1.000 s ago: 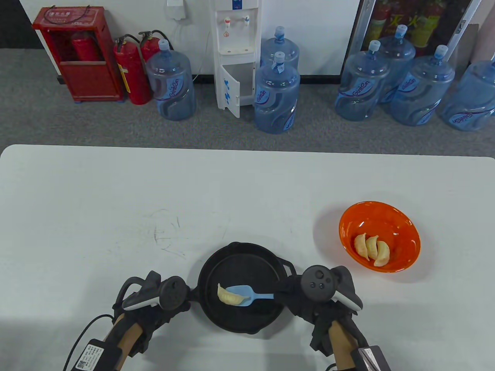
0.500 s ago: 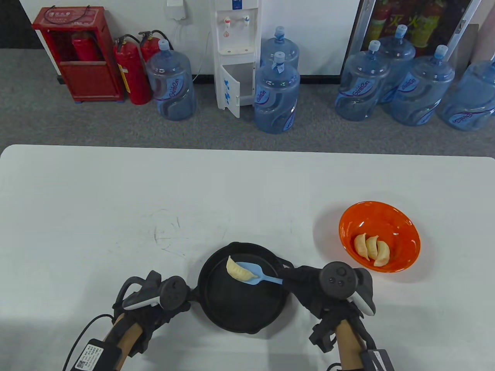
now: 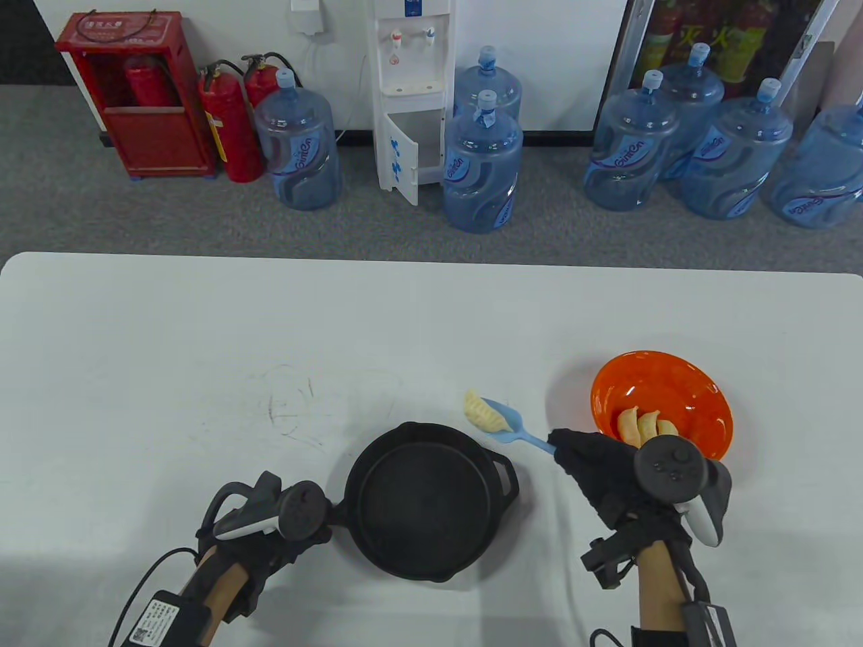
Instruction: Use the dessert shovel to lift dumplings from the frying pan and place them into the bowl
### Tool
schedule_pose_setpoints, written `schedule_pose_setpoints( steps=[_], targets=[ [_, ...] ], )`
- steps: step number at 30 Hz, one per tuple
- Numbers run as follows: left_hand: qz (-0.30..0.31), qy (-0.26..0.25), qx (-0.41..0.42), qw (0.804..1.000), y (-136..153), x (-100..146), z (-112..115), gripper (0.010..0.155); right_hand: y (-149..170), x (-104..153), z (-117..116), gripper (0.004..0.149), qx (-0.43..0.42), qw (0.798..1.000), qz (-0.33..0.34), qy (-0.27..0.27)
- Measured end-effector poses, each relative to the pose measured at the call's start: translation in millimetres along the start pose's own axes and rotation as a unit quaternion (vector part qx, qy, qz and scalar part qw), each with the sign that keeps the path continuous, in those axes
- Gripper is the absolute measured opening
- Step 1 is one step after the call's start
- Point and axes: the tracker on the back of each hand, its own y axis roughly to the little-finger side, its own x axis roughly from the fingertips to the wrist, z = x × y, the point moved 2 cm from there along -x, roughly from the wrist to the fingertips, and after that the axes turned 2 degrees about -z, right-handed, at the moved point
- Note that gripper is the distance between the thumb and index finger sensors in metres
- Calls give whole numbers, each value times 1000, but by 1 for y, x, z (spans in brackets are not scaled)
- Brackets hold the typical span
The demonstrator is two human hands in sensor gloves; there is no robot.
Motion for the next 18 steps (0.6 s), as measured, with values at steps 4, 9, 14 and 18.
schedule_pose_setpoints(
  steps=[4,9,14,18],
  targets=[
    [0,0,0,1000,0,0,0,54,15,-4,29,41,3,998,-40,44],
    [0,0,0,1000,0,0,0,54,42,-6,54,41,15,990,-107,89],
    [1,2,3,1000,0,0,0,54,66,-6,64,42,27,980,-158,114],
    [1,2,4,1000,0,0,0,54,85,-8,67,42,36,972,-198,125]
  ],
)
